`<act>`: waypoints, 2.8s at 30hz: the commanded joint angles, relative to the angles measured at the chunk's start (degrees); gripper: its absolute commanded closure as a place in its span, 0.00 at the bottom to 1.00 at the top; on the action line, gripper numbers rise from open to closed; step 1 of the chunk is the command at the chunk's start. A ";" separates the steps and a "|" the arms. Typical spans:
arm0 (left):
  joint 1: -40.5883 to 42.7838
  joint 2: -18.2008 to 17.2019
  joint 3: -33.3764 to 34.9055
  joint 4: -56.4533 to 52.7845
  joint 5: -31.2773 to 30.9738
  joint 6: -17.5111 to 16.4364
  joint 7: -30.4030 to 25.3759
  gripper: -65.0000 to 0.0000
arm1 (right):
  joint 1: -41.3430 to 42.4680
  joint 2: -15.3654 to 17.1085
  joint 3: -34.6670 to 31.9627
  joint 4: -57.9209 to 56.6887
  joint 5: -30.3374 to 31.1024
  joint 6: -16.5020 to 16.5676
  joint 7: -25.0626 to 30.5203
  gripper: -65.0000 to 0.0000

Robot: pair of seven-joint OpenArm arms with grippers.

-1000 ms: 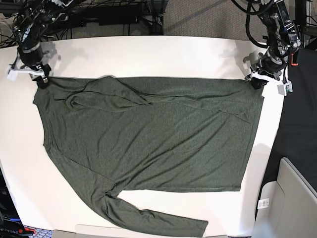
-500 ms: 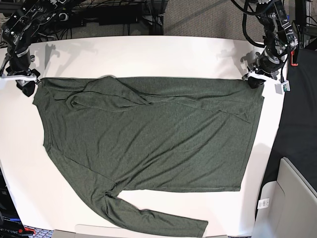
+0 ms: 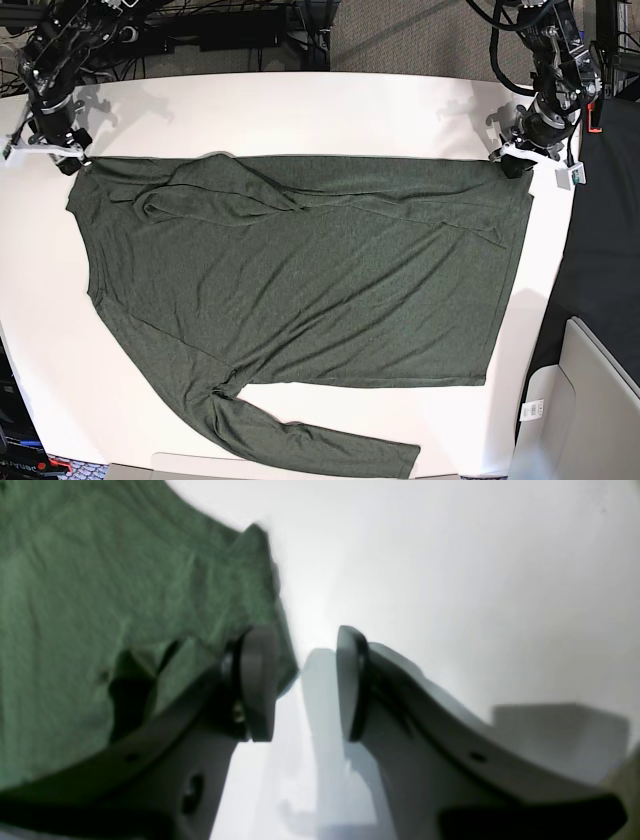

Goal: Fold the T-shirt properly

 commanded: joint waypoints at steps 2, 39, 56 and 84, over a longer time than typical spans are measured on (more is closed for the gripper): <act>-0.19 -0.83 -0.20 0.91 -0.29 -0.26 -0.84 0.80 | 0.93 0.65 -0.84 0.89 0.25 0.51 1.09 0.68; -0.19 -0.83 -0.20 1.00 -0.29 -0.26 -0.84 0.80 | 0.58 -1.02 -2.42 2.04 -2.74 -3.98 0.83 0.50; -0.19 -0.83 -0.29 1.00 -0.29 -0.26 -0.84 0.80 | 5.07 -3.13 -5.59 -4.56 -3.00 -3.98 0.74 0.50; -3.01 -1.18 -0.72 0.82 -0.12 8.26 0.39 0.74 | 4.63 -3.39 -5.06 -4.47 -2.83 -3.54 0.74 0.94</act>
